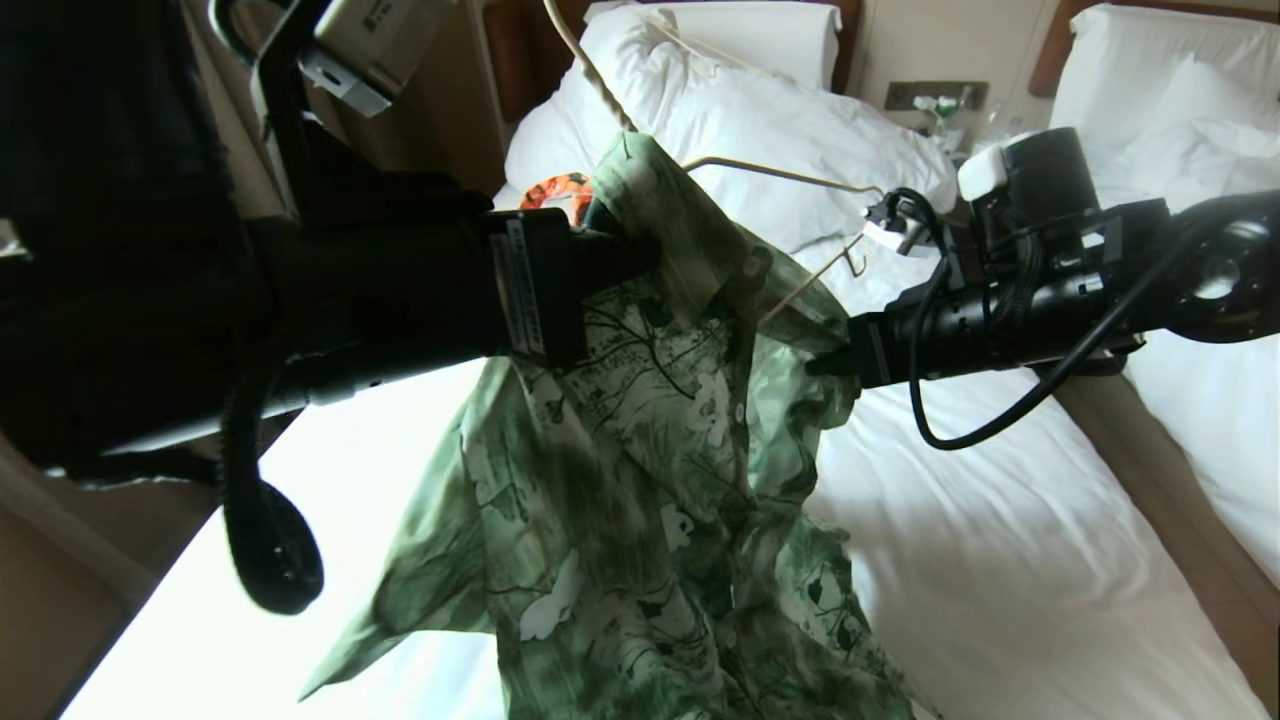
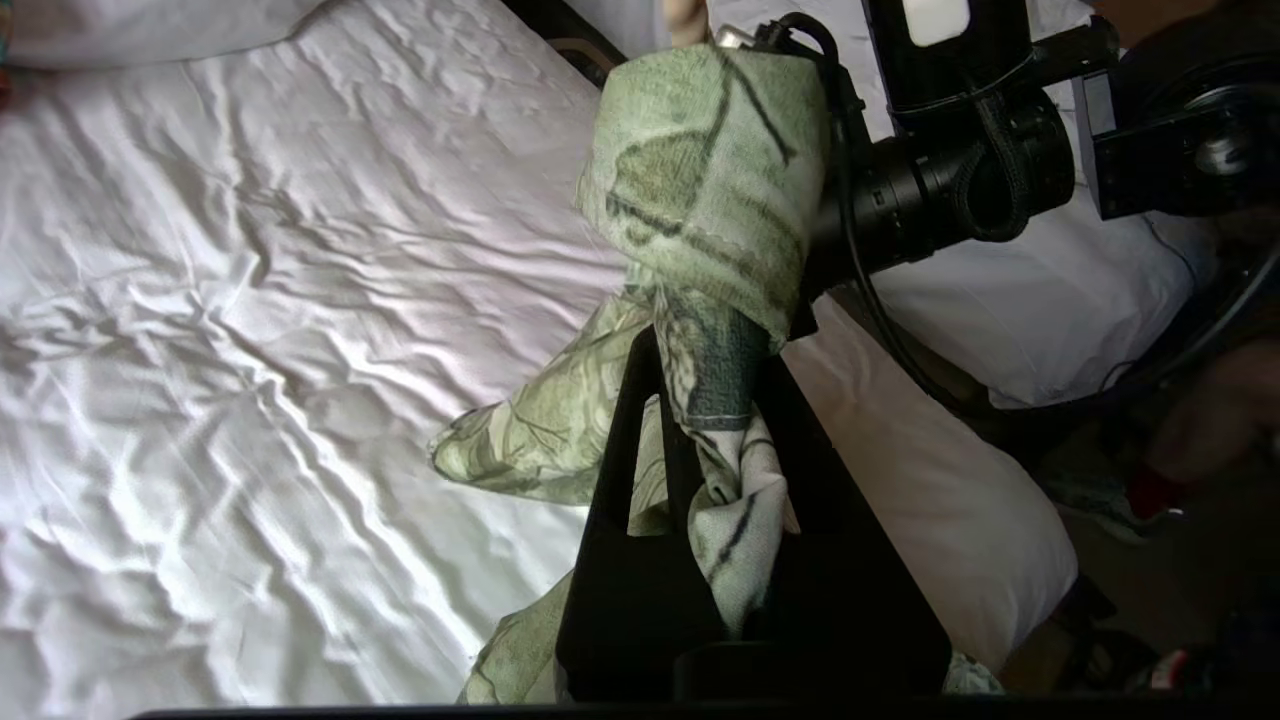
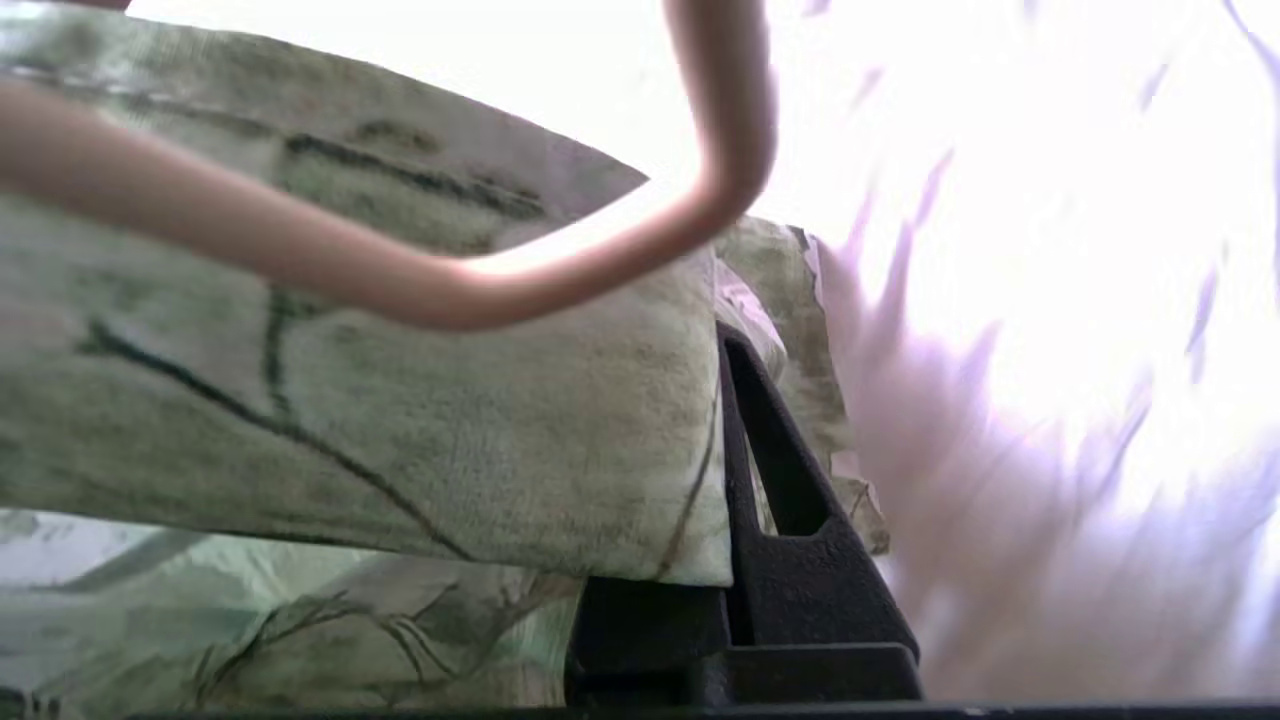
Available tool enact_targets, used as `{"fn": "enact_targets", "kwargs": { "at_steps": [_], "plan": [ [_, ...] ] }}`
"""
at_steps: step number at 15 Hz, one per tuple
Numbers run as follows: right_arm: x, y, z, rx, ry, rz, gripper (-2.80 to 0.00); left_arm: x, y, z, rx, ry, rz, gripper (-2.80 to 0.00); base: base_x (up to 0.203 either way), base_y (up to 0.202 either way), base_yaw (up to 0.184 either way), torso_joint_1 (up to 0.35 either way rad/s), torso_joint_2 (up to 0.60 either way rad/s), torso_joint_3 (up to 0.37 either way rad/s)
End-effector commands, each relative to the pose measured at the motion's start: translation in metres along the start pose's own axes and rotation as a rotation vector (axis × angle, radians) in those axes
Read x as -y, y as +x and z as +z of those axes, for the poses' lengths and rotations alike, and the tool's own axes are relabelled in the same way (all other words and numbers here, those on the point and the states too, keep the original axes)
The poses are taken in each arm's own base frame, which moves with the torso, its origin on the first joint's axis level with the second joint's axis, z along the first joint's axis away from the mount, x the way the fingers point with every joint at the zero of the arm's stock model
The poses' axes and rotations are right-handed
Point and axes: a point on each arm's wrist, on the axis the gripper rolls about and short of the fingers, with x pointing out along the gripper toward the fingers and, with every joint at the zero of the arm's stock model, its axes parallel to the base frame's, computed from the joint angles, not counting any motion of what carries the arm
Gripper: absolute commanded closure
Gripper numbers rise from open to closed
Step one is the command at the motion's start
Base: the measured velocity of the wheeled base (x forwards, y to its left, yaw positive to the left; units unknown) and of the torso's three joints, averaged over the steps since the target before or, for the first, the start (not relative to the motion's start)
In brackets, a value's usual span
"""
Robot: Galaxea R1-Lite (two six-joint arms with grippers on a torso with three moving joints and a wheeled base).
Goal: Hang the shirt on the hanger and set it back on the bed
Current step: Hook the other side of the shirt onto the hanger
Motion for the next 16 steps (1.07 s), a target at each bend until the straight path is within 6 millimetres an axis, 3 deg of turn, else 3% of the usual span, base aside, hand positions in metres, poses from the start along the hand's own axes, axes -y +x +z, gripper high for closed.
{"fn": "enact_targets", "kwargs": {
  "at_steps": [1,5,10,16],
  "plan": [
    [0.003,-0.001,0.008,0.028,-0.003,-0.006,0.00,0.003,-0.005,0.006,0.021,-0.049,-0.016,0.00,0.000,0.000,0.000,0.000,0.00,0.000],
    [0.005,0.004,0.010,0.027,-0.001,0.017,0.00,0.009,-0.008,0.019,0.059,-0.132,-0.047,0.00,0.000,0.000,0.000,0.000,0.00,0.000],
    [0.007,-0.006,0.014,0.052,0.001,0.040,0.00,0.011,-0.020,0.019,0.032,-0.181,-0.055,0.00,0.000,0.000,0.000,0.000,0.00,0.000],
    [-0.014,-0.022,0.006,-0.020,-0.004,0.068,0.00,0.004,-0.011,0.021,0.039,-0.181,-0.022,0.00,0.000,0.000,0.000,0.000,0.00,0.000]
  ]
}}
